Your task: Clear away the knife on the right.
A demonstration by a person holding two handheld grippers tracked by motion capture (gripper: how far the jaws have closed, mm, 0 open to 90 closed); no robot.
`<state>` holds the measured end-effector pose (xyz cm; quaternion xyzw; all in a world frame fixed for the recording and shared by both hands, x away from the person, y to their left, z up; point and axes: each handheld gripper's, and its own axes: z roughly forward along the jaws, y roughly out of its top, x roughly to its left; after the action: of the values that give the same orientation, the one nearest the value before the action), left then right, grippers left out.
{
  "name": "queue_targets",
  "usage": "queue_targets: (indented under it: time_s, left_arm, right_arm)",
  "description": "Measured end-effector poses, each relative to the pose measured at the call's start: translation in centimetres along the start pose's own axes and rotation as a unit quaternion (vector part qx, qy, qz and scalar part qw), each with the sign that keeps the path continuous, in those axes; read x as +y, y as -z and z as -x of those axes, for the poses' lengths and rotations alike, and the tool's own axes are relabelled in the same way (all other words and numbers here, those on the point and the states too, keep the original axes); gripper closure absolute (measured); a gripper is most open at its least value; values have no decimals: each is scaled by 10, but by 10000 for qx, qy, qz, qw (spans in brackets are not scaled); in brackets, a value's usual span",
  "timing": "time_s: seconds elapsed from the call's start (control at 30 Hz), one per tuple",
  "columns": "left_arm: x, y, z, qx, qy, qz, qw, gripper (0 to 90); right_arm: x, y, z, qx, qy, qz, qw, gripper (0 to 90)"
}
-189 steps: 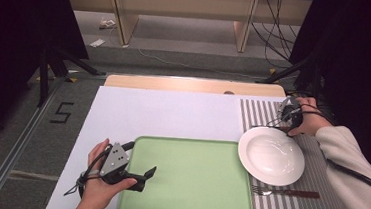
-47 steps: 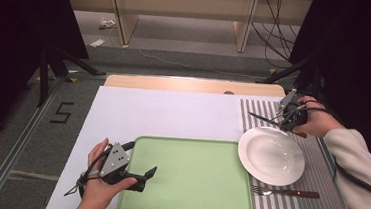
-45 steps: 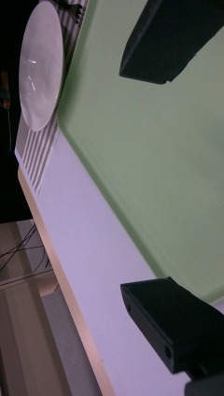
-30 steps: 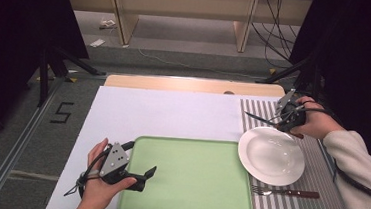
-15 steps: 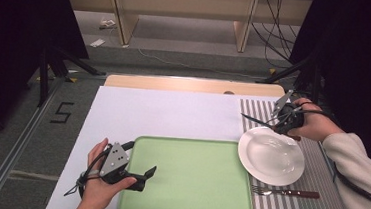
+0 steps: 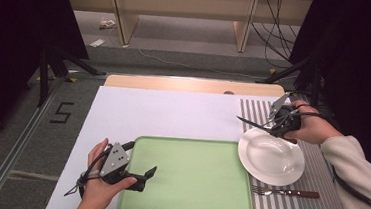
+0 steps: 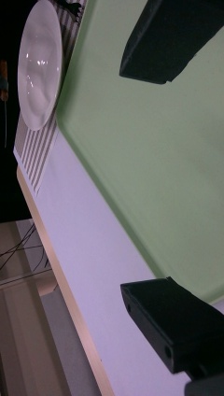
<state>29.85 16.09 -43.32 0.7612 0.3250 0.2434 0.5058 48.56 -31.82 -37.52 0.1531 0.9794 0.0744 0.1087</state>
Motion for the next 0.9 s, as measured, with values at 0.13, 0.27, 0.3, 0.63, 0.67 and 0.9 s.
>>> queue_targets:
  time_s: [0.13,0.27,0.3,0.63,0.67,0.9]
  left_arm:
    - [0,0,0,2,3,2,10000,0]
    - [0,0,0,-4,-13,-4,10000,0]
    - [0,0,0,2,-1,-2,10000,0]
    - [0,0,0,4,0,0,10000,0]
    - [0,0,0,5,-2,1,10000,0]
    - [0,0,0,2,-15,4,10000,0]
  right_arm:
    - [3,0,-3,30,25,-19,10000,780]
    - [6,0,-7,64,33,-1,10000,780]
    - [7,0,-8,76,59,16,10000,780]
    - [11,1,-15,147,75,22,9999,779]
    - [11,1,-15,140,102,29,9998,780]
    - [15,3,-23,223,13,-1,9998,779]
